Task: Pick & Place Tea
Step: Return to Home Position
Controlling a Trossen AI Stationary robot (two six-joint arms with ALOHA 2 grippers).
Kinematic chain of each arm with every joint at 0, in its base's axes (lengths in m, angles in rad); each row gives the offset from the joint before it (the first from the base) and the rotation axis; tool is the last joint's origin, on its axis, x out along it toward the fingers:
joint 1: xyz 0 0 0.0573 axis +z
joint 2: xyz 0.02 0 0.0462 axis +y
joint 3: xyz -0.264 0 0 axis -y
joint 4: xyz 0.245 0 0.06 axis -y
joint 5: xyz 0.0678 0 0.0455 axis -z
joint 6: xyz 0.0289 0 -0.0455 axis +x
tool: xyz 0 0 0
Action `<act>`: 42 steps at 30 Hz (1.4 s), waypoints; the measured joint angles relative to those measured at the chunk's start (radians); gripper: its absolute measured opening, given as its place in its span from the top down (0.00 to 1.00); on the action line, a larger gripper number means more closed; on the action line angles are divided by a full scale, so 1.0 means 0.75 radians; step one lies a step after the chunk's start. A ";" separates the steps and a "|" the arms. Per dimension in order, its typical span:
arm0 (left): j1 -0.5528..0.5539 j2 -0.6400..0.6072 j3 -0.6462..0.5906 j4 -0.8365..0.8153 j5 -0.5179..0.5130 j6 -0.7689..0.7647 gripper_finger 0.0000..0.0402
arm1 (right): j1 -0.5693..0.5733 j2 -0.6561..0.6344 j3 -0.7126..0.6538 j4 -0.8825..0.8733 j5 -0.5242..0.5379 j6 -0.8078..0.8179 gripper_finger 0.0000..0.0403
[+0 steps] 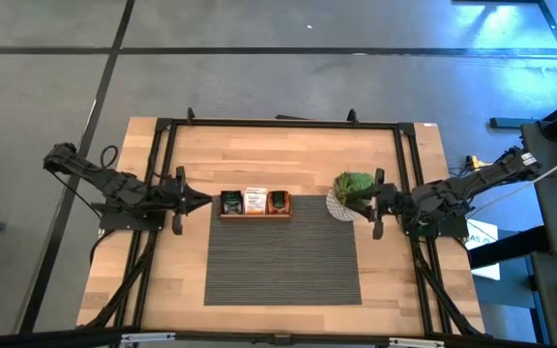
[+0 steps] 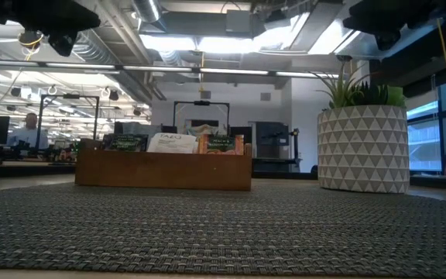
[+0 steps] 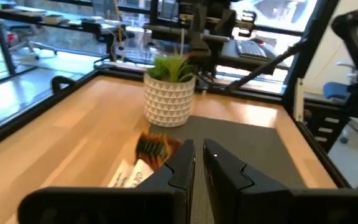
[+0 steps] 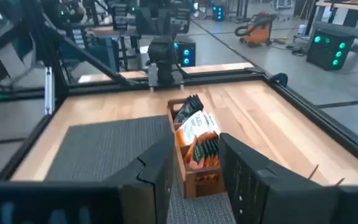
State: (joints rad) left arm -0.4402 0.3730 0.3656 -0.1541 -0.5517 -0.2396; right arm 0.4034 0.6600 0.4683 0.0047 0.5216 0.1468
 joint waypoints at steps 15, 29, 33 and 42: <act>-0.051 -0.250 -0.228 0.061 0.012 0.032 0.93 | 0.000 0.080 0.000 0.016 0.011 -0.134 0.68; -0.051 -0.490 -0.399 0.045 0.168 0.038 0.92 | 0.000 0.142 0.002 0.150 -0.097 -0.114 0.68; -0.051 -0.497 -0.400 0.056 0.160 0.054 0.92 | 0.002 0.150 0.002 0.113 -0.174 -0.057 0.68; -0.051 -0.497 -0.400 0.061 0.102 0.050 0.92 | 0.011 0.214 0.002 0.151 -0.184 -0.034 0.68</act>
State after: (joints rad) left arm -0.4782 0.0006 0.0658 -0.1084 -0.4753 -0.2019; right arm 0.4117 0.8206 0.4694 0.1183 0.3833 0.1216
